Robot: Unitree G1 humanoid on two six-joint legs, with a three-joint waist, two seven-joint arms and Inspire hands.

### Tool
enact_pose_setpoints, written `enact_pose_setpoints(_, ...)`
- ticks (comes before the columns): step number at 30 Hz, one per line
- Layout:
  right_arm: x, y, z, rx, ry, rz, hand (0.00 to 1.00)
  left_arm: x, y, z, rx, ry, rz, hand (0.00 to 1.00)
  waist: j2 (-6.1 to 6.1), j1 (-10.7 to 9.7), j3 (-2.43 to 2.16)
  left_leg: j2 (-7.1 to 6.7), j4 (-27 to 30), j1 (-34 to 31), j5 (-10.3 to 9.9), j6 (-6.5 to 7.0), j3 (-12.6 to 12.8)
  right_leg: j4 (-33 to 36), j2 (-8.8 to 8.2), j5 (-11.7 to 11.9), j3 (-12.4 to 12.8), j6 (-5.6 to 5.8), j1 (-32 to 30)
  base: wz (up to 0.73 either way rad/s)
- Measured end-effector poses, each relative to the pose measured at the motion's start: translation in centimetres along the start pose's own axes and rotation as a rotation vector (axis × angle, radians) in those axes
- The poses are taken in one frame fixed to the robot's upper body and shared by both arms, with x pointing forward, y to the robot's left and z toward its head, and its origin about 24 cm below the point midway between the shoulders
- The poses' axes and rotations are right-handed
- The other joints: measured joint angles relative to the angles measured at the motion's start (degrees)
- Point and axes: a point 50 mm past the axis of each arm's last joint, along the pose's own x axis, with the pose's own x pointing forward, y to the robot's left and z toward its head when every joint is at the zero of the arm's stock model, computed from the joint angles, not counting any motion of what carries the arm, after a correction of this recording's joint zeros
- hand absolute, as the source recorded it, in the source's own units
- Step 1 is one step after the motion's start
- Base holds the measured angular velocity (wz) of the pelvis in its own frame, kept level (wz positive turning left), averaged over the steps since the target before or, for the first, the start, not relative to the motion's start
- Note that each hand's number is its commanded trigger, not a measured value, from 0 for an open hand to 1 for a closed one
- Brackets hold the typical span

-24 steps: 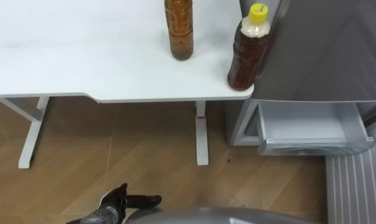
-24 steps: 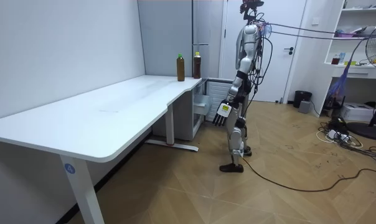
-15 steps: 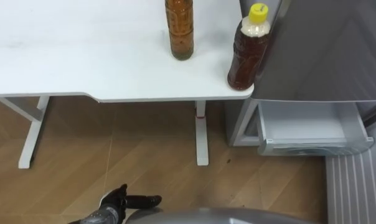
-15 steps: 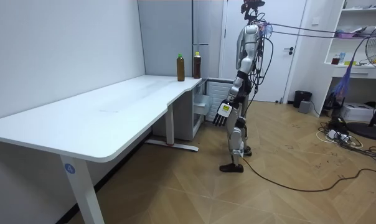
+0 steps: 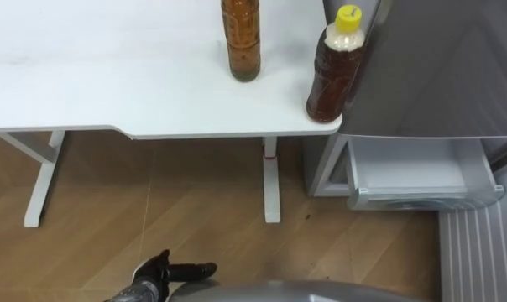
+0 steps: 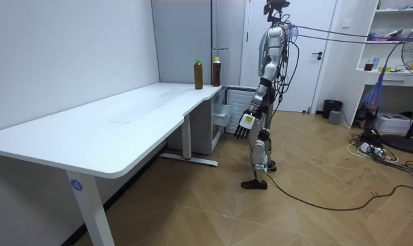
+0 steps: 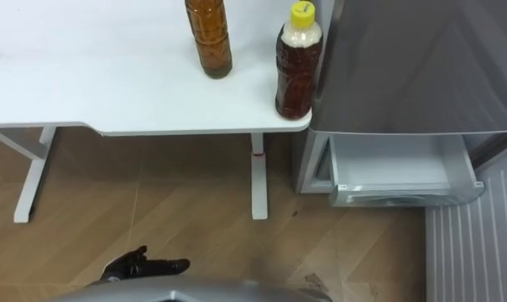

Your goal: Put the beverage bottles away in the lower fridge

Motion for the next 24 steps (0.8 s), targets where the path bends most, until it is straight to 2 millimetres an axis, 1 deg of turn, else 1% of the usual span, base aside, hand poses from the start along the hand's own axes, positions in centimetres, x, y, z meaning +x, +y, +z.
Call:
enact_pose_setpoints(3, 0.0, 0.0, 0.0, 0.001, 0.002, 0.0, 0.0, 0.0, 0.2, -0.2, -0.06, 0.004, 0.031, 0.0, -0.04, -0.01, -0.01, 0.0, 0.0, 0.09, 0.0, 0.0, -0.01, 0.03, 0.0, 0.0, 0.04, 0.0, 0.06, 0.0)
enact_pose_setpoints(6, 0.0, 0.0, -0.1, 0.006, 0.0, -0.005, 0.0, -0.3, 1.0, -1.2, -0.177, 0.026, 0.1, 0.0, -0.06, 0.03, 0.0, 0.0, 0.02, 0.13, 0.0, 0.0, -0.03, 0.06, 0.0, 0.0, -0.05, 0.01, 0.12, 0.0)
enact_pose_setpoints(7, 0.0, 0.0, -0.2, 0.01, -0.001, -0.008, 0.0, -0.3, 1.2, -1.3, -0.199, 0.027, 0.112, 0.0, -0.04, 0.05, 0.01, 0.0, 0.02, 0.13, 0.0, 0.0, -0.04, 0.06, 0.01, 0.0, -0.09, 0.01, 0.12, 0.0)
enact_pose_setpoints(13, 0.0, -0.1, -0.7, 0.084, 0.016, -0.027, 0.0, -0.8, 2.8, -2.8, -0.48, 0.07, 0.257, 0.0, -0.02, 0.17, -0.02, 0.0, 0.09, 0.47, -0.03, 0.03, 0.01, 0.16, -0.01, 0.0, -0.05, 0.01, 0.46, 0.0)
enact_pose_setpoints(15, 0.0, -0.1, -1.0, 0.098, 0.021, -0.029, 0.0, -1.0, 3.5, -3.1, -0.6, 0.08, 0.316, 0.0, 0.33, 0.5, 0.13, 0.0, 0.24, 0.82, -0.12, 0.03, 0.0, 0.13, -0.03, -0.02, -0.13, 0.03, 0.86, 0.0)
enact_pose_setpoints(16, 0.0, -0.1, -1.0, 0.098, 0.021, -0.029, 0.0, -1.0, 3.6, -3.2, -0.63, 0.082, 0.331, 0.0, 0.41, 0.59, 0.09, 0.01, 0.29, 0.81, -0.15, 0.02, -0.06, 0.14, -0.03, -0.02, -0.18, 0.04, 0.89, 0.0)
enact_pose_setpoints(18, 0.0, -0.1, -1.1, 0.1, 0.023, -0.03, 0.0, -1.1, 4.2, -3.0, -0.766, 0.081, 0.39, 0.0, 0.93, 0.84, -0.21, 0.03, 0.39, 0.77, -0.16, 0.02, -0.16, 0.27, -0.03, -0.02, -0.29, 0.03, 0.9, 0.0)
enact_pose_setpoints(20, 0.0, -0.1, -1.4, 0.105, 0.028, -0.03, 0.0, -1.2, 4.7, -2.7, -0.849, 0.07, 0.433, 0.0, 1.11, 1.4, -0.34, 0.03, 0.42, 0.78, -0.16, 0.03, -0.19, 0.33, -0.05, -0.02, -0.3, 0.04, 0.93, 0.0)
enact_pose_setpoints(21, 0.0, -0.1, -1.5, 0.107, 0.029, -0.03, 0.0, -1.3, 5.0, -2.4, -0.896, 0.059, 0.458, 0.0, 1.05, 1.69, -0.3, 0.02, 0.42, 0.78, -0.16, 0.03, -0.24, 0.36, -0.05, -0.01, -0.33, 0.04, 0.93, 0.0)
enact_pose_setpoints(24, 0.0, -0.1, -1.5, 0.107, 0.028, -0.031, 0.0, -1.8, 5.9, -1.5, -1.008, 0.016, 0.518, 0.0, 1.14, 1.7, -0.35, 0.02, 0.51, 0.73, -0.17, 0.03, -0.46, 0.4, -0.04, -0.01, -0.54, 0.04, 1.01, 0.02)
